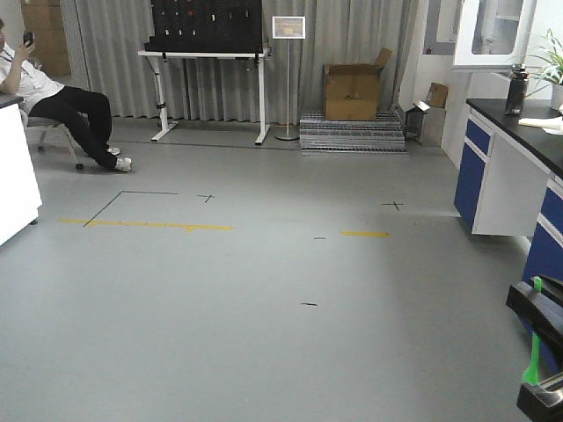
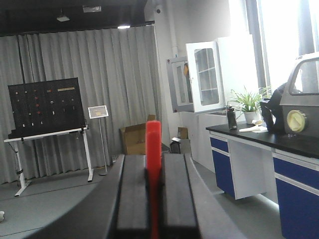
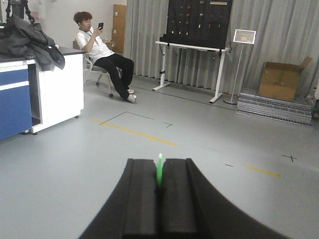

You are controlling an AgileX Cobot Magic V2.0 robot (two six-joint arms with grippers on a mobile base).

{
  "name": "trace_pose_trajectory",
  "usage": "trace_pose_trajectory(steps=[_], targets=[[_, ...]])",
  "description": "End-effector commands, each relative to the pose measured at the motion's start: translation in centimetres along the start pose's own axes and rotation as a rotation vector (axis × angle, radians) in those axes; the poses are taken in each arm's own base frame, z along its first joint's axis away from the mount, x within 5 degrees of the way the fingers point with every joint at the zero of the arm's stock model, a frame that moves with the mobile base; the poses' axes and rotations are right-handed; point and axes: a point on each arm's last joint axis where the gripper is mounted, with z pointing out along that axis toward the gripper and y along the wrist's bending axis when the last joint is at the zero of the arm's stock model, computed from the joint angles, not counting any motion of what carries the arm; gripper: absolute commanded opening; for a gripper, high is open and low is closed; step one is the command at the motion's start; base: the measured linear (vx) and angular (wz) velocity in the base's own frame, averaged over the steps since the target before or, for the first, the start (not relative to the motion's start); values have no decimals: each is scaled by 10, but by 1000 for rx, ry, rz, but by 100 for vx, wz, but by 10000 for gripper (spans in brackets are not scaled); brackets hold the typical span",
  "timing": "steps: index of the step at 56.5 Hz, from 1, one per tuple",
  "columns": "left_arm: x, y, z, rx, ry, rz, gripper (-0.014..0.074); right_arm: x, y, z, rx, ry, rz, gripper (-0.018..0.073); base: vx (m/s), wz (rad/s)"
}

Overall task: Sort red and green spoons into left cabinet
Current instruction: 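Turn the base away from the bench toward the open floor, then drive the base to the white cabinet with the blue tray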

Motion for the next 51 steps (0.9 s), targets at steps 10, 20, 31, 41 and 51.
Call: trace_pose_trajectory(steps=[10, 20, 31, 41, 51], targets=[[-14, -2, 1, 27, -69, -28, 31, -15, 2, -2, -26, -71, 0, -6, 43, -3], [-14, -2, 1, 27, -69, -28, 31, -15, 2, -2, -26, -71, 0, -6, 44, -6], [-14, -2, 1, 27, -69, -28, 31, -15, 2, -2, -26, -71, 0, -6, 45, -10], [-14, -2, 1, 26, -68, -28, 31, -15, 2, -2, -26, -71, 0, -6, 46, -14], [-14, -2, 1, 26, -68, -28, 31, -15, 2, -2, -26, -71, 0, -6, 47, -20]])
